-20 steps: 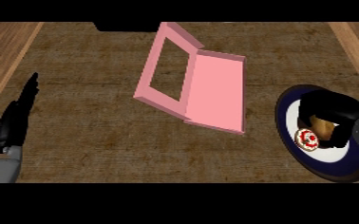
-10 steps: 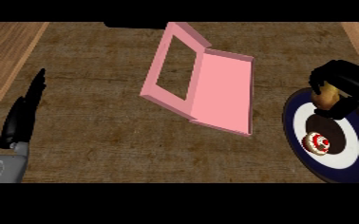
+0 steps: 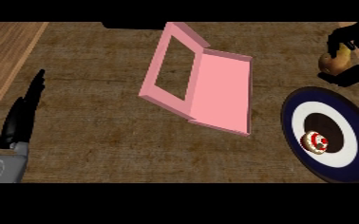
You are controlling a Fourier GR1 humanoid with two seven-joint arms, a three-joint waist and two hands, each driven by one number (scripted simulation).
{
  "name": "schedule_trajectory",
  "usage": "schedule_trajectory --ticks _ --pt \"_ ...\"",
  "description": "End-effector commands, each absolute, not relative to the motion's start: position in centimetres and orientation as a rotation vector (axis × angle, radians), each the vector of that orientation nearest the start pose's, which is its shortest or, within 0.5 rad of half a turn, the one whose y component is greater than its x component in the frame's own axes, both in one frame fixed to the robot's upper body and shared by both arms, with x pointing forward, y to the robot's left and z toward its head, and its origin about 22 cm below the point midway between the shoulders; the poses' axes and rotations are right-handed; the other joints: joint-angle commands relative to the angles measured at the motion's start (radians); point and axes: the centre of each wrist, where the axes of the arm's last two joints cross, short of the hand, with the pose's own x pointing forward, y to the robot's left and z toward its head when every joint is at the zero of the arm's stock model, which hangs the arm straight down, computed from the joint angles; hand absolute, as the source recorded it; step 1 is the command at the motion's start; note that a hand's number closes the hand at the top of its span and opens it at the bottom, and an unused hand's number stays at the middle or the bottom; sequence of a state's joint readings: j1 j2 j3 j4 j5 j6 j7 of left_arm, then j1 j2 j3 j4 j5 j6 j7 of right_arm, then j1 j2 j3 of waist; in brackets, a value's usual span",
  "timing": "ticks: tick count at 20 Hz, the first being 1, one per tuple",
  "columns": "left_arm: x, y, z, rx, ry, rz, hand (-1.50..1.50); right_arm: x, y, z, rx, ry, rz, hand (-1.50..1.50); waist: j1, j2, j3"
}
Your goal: Pick the pear from the plate and place it in the cardboard box
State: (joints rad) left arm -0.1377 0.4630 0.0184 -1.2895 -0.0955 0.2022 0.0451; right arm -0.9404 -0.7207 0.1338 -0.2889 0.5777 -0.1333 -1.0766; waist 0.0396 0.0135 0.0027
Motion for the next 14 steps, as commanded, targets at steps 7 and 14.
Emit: schedule_trajectory --ticks 7,14 --pt "26.5 35.3 1.3 0.645 -1.379 -0.22 0.0 43.4 -37.5 16.2 -0.334 -2.125 1.414 1.5 -0.019 -0.013 -0.003" --pt "26.9 35.0 1.4 0.643 -1.345 -0.186 0.0 45.7 -30.2 18.0 -0.134 -2.089 1.305 1.5 -0.041 -0.02 -0.004"
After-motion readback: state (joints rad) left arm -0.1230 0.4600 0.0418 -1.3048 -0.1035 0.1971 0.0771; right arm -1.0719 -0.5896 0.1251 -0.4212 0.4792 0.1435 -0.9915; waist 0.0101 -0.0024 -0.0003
